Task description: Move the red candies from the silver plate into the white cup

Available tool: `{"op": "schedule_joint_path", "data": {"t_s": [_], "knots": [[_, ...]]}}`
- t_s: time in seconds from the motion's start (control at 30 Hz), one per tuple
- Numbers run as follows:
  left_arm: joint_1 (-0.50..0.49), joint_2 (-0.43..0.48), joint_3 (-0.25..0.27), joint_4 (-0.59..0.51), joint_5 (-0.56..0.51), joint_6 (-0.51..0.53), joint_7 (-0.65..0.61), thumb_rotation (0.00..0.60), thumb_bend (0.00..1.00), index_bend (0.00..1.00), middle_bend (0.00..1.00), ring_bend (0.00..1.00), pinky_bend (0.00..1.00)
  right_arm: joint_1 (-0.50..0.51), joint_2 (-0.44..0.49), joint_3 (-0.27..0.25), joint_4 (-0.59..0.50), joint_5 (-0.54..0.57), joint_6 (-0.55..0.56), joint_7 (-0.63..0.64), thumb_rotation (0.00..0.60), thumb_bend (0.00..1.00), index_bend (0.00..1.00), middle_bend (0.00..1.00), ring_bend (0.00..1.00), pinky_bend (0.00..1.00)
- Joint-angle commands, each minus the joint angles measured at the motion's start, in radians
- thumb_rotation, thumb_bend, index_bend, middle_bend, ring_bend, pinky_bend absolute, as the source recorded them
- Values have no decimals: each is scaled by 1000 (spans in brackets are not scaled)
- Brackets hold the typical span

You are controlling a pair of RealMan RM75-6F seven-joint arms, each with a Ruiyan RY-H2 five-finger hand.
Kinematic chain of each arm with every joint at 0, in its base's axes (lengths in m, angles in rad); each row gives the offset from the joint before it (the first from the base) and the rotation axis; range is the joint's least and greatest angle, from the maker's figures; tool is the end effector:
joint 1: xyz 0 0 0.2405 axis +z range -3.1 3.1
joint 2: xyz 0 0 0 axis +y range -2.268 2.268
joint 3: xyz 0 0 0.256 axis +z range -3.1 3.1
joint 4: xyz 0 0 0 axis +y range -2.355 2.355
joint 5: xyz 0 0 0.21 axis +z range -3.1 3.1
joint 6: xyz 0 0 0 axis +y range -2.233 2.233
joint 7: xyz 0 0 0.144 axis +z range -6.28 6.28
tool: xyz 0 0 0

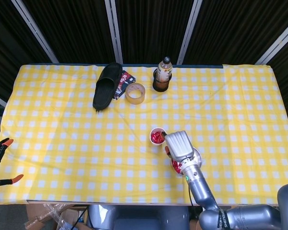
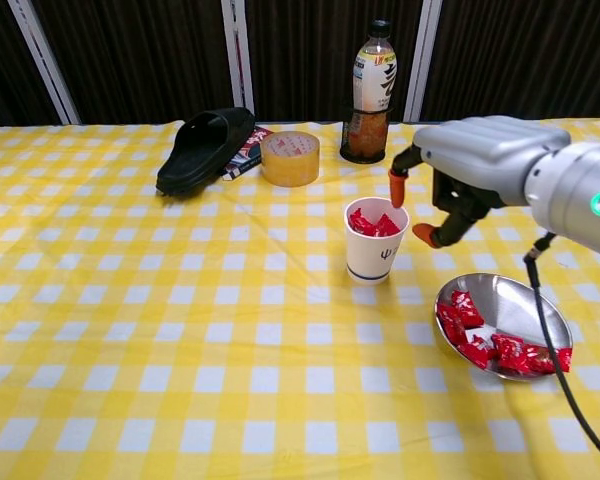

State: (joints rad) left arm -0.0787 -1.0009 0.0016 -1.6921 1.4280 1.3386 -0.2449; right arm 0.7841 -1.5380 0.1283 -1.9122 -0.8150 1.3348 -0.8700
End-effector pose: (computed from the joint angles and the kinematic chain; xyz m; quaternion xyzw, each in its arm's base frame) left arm -0.3272 0.1645 0.1680 -0.5499 -0.5214 -0.3725 0.5357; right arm -0.0982 -0.2879 0.0027 0.7373 -0.3493 0.3215 0.4807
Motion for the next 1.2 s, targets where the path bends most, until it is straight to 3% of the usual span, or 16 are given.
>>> {"op": "schedule_joint_path", "data": {"t_s": [0.03,0.4,1.2], "knots": [[1,-1,0,-1,0,3,2,600,33,0,0,0,0,-53,33,-66,-33,-50,24,26,600,456,401,990,1000,983],[10,-10,-1,0,5,25,24,600,34,0,0,0,0,-135,38,-162,-27,-70,34,33,600,399,402,990,1000,983],[12,-14,-2,2,3,27,31,600,33,0,0,0,0,-202,20,-168,14,-18,2,16,600,354,373,990,1000,983]]}}
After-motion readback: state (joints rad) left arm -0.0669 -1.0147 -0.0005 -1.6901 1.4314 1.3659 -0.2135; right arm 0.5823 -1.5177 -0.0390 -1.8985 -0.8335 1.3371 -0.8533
